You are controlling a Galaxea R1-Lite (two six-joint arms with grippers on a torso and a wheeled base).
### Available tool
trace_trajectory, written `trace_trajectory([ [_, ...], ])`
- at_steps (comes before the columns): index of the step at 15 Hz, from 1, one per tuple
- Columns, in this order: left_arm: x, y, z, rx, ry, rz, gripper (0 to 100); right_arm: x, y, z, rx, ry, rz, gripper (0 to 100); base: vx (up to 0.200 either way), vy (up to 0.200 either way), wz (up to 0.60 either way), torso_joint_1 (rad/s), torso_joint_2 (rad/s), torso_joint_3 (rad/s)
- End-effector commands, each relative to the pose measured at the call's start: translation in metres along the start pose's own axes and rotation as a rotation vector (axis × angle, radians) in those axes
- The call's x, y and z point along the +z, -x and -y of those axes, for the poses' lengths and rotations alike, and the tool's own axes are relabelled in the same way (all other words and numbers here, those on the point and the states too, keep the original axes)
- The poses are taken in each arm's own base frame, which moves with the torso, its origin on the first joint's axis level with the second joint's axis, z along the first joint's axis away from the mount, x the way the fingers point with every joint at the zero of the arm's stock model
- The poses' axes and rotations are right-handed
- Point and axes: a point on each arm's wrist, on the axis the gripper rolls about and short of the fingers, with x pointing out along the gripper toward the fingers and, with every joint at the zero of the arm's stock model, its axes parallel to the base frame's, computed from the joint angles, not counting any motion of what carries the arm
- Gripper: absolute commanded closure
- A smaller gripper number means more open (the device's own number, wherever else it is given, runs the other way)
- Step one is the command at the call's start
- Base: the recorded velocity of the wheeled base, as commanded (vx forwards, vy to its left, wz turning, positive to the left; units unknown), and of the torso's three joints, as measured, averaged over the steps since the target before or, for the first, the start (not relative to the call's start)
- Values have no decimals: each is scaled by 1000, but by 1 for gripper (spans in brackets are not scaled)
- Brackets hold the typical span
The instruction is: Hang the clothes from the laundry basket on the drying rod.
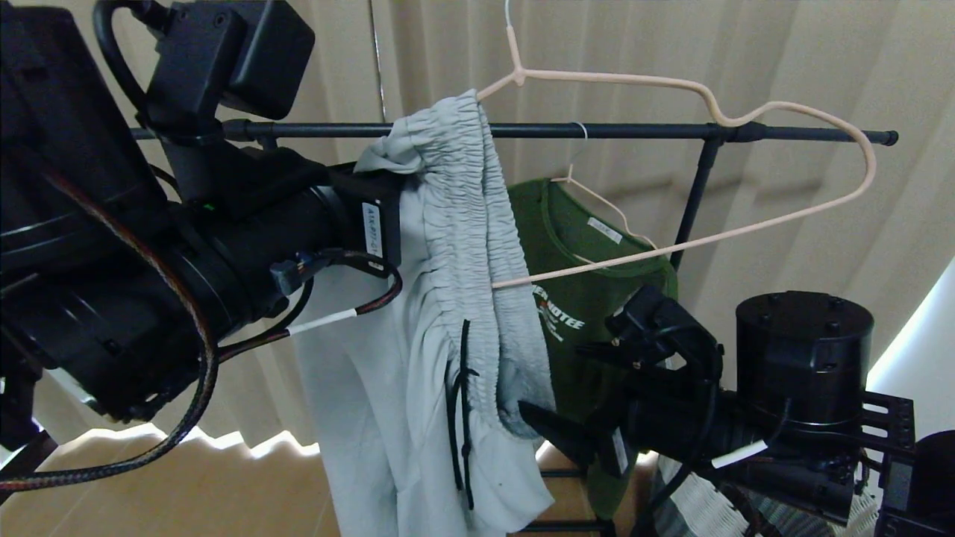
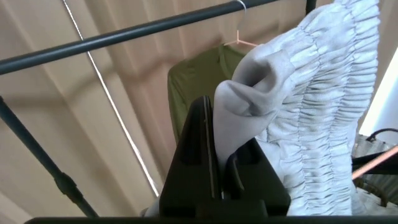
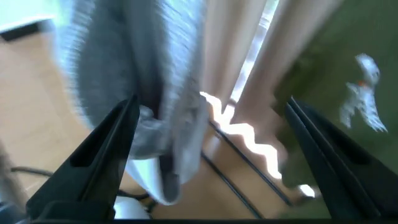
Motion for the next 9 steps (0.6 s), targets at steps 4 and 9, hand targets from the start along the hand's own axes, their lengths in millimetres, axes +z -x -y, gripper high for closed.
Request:
trace_trajectory([
  [4,-2,-4,-11,43,-16,-7,100,-10,8,17,-64,-20,-27,100,0,0,0,0,0,0],
  [9,-32,-5,-38,135,-169,-107,100,-2,24,59,-219,-72,23,100,0,0,0,0,0,0],
])
